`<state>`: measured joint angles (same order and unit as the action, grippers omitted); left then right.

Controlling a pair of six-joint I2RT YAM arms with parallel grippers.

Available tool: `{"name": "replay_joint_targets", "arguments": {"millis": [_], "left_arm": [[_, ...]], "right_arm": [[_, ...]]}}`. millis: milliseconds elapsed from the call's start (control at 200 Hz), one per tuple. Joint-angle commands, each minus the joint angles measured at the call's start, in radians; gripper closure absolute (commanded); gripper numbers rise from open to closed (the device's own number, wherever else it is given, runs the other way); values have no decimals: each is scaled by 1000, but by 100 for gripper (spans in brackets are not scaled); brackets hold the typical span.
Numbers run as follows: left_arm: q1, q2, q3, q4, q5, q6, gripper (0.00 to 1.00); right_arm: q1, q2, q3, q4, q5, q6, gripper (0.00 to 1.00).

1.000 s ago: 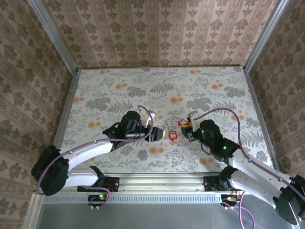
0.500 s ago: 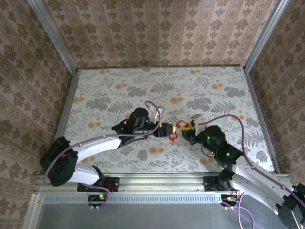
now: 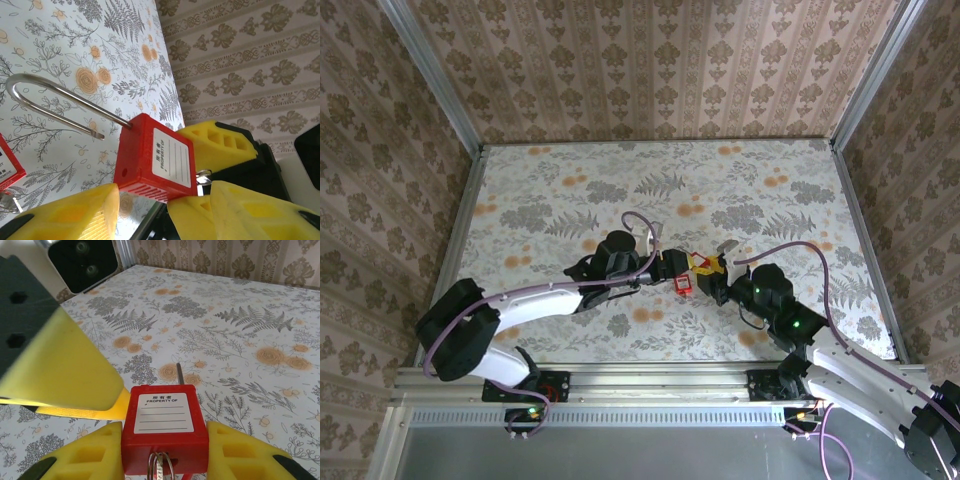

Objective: Unlock with the key

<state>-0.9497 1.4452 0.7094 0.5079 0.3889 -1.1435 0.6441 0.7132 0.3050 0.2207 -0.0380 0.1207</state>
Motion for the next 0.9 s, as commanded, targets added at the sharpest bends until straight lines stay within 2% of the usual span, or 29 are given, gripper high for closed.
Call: {"name": "replay_joint_targets", "arguments": {"millis": [0, 230, 490, 740, 890], "left_arm": [[-14, 39, -25, 82, -29, -87, 49], [-15, 75, -23, 135, -79, -126, 49], [-14, 114, 17, 167, -88, -135, 55], [-8, 112, 27, 139, -97, -116, 71], [-6, 74, 35, 58, -108, -66, 84]], "right_arm": [[9, -17, -11, 57, -16, -15, 93], [13, -16, -26, 78, -24, 5, 93], [22, 3, -44, 118, -32, 42, 93], [25, 3, -45, 109, -57, 50, 92], [26, -12, -46, 83, -74, 55, 86]]}}
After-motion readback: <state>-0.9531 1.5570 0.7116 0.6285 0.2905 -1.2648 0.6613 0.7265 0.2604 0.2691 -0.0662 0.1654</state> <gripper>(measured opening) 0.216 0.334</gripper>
